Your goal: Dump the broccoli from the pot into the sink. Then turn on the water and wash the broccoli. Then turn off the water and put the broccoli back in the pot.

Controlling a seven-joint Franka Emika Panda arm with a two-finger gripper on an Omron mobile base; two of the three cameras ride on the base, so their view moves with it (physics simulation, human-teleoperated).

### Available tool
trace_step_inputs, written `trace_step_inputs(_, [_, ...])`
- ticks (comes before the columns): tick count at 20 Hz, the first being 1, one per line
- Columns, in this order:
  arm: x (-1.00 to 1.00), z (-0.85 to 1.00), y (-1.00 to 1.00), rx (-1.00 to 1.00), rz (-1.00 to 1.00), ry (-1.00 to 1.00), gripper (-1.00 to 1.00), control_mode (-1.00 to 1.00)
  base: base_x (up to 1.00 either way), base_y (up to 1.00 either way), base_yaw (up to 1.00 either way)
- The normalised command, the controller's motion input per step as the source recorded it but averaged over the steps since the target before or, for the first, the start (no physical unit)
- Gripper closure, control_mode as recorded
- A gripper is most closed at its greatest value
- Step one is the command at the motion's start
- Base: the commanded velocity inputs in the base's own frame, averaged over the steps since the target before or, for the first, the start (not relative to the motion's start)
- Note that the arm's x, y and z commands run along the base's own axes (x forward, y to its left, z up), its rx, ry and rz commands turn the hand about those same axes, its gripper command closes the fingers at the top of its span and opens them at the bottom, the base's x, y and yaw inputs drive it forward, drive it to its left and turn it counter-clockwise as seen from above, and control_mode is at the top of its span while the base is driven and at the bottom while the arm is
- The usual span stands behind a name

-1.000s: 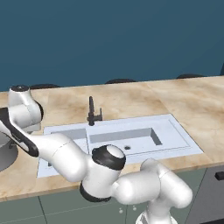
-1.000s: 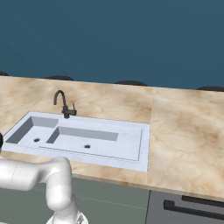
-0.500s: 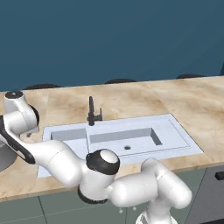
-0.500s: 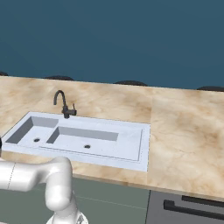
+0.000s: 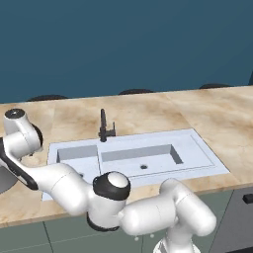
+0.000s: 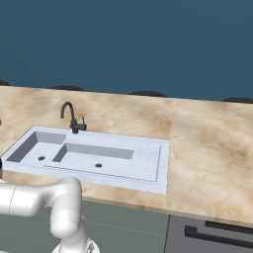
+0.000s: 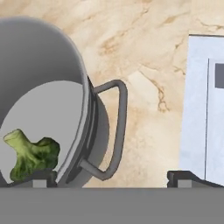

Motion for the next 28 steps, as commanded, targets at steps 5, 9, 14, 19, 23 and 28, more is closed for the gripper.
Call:
trace_step_inputs(5, [0.27, -0.16, 0.23, 0.0, 0.0, -0.02, -1.0, -1.0, 0.0, 0.0, 0.0])
trace_step_inputs(9, [0.31, -0.11, 0.25, 0.0, 0.0, 0.0, -1.0, -1.0, 0.0, 0.0, 0.0])
trace_step_inputs(14, [0.14, -0.2, 0.15, 0.0, 0.0, 0.0, -1.0, -1.0, 0.0, 0.0, 0.0])
trace_step_inputs(19, [0.0, -0.31, 0.02, 0.0, 0.0, 0.0, 1.0, -1.0, 0.0, 0.0, 0.0])
trace_step_inputs(23, [0.0, -0.23, 0.01, 0.0, -0.03, 0.0, 1.0, -1.0, 0.0, 0.0, 0.0])
trace_step_inputs(28, [-0.12, 0.08, -0.09, 0.02, -0.06, 0.0, 1.0, -1.0, 0.0, 0.0, 0.0])
